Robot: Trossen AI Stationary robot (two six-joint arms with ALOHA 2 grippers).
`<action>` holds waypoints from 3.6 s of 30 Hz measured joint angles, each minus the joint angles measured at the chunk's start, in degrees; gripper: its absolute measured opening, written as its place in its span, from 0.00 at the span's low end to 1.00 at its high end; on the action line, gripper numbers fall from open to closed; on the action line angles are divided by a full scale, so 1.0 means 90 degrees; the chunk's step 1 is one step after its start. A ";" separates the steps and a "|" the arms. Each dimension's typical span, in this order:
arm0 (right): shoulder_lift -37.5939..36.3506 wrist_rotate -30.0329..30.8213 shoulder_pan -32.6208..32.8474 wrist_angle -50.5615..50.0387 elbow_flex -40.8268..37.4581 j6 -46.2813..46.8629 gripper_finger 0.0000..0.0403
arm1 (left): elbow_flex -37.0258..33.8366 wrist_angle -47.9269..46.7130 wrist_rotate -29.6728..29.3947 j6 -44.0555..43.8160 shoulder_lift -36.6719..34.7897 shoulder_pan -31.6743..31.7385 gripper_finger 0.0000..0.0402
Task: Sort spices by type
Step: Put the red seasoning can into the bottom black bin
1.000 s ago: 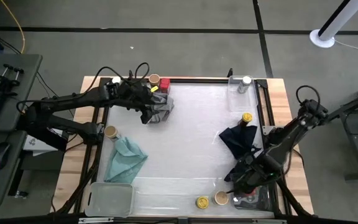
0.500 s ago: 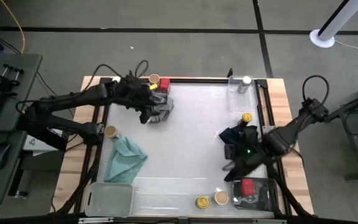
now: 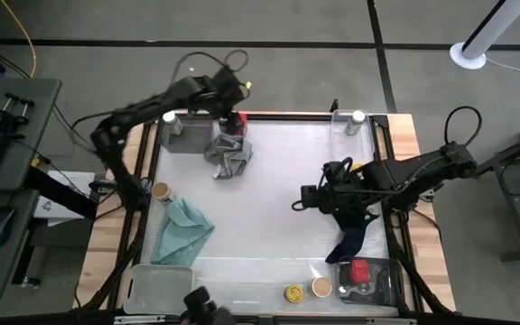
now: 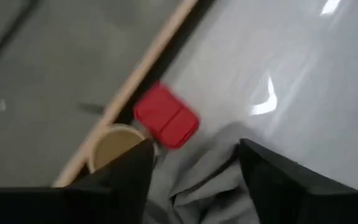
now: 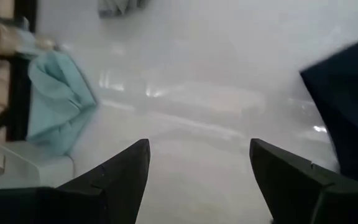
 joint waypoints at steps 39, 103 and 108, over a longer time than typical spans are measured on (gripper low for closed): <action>0.0002 0.0636 0.0153 0.0022 0.0000 -0.0100 0.68 | -0.0117 0.1314 -0.0769 -0.2178 0.1605 -0.0131 0.00; 0.2946 -0.2561 -0.2529 0.2075 0.0009 -0.7612 0.68 | 0.0194 0.0685 0.0374 -0.1248 -0.3279 -0.4087 0.00; 0.3367 -0.2406 -0.2440 0.2031 -0.0022 -0.7747 0.68 | 0.0189 0.0692 0.0186 -0.1322 -0.3230 -0.4237 0.00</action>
